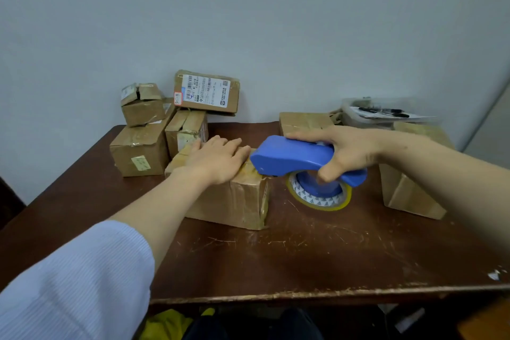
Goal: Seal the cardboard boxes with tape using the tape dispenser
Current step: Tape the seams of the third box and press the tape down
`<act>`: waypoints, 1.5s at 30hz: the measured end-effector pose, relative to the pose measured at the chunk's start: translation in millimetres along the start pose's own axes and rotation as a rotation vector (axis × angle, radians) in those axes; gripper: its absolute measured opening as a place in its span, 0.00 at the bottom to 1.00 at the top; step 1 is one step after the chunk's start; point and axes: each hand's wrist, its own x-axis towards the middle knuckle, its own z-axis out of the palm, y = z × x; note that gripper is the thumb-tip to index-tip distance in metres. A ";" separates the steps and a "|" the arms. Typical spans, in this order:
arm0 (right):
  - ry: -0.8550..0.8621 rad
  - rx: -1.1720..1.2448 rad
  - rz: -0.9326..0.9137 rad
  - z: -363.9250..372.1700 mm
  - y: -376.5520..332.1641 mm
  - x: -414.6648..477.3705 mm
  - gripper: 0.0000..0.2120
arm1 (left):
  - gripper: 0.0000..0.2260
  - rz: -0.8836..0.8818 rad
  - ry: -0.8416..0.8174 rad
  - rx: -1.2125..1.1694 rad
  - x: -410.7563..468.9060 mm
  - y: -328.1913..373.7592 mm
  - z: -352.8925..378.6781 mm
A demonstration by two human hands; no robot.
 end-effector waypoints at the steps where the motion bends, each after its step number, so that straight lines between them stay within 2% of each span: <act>1: 0.003 0.025 0.001 2.6 6.1 -2.7 0.44 | 0.25 0.021 -0.001 0.003 0.5 0.0 -0.6; 8: -0.064 0.124 0.037 12.4 43.4 -33.8 0.42 | 0.23 0.080 -0.003 -0.006 -0.1 2.8 -8.5; 12: -0.122 0.020 0.076 12.5 30.2 -26.4 0.46 | 0.23 0.110 -0.053 0.044 1.8 4.3 -12.7; 14: -0.130 -0.054 0.096 9.8 15.5 -14.4 0.46 | 0.23 0.134 -0.033 0.101 2.9 8.6 -13.5; 16: -0.133 -0.113 0.112 3.7 2.6 -4.1 0.45 | 0.24 0.142 -0.033 0.044 1.8 13.5 -13.2; 19: -0.170 -0.159 0.135 -5.7 -12.4 4.5 0.43 | 0.33 0.098 -0.071 -0.037 -4.0 20.1 -11.1; 22: -0.176 -0.203 0.139 -15.1 -28.2 12.1 0.33 | 0.41 0.078 -0.056 0.015 -6.8 23.5 -7.3; 28: -0.209 -0.258 0.177 -29.8 -54.0 35.2 0.25 | 0.37 0.099 -0.009 0.019 -7.6 21.4 -2.5; 32: -0.207 -0.327 0.213 -32.4 -63.5 38.1 0.26 | 0.34 0.096 0.005 0.016 -8.2 22.5 -2.6; 34: -0.199 -0.425 0.215 -21.1 -68.2 41.5 0.24 | 0.33 0.093 0.026 0.009 -9.1 23.3 -3.2; 36: -0.241 -0.499 0.212 1.4 -71.0 47.1 0.18 | 0.33 0.090 0.041 0.014 -11.8 24.6 -2.4; 38: -0.285 -0.492 0.241 14.1 -67.0 48.6 0.19 | 0.33 0.085 0.065 0.020 -13.8 24.4 0.2; 41: -0.159 -0.550 0.293 -5.5 -52.6 33.0 0.27 | 0.34 0.050 0.061 0.004 -13.1 25.0 -0.4; 43: 0.016 -0.634 0.342 -14.6 -38.8 20.5 0.37 | 0.34 0.019 0.047 -0.005 -13.3 29.9 -1.3; 45: 0.181 -0.657 0.369 -1.6 -22.8 19.0 0.38 | 0.33 -0.024 0.056 -0.006 -14.6 35.0 -2.3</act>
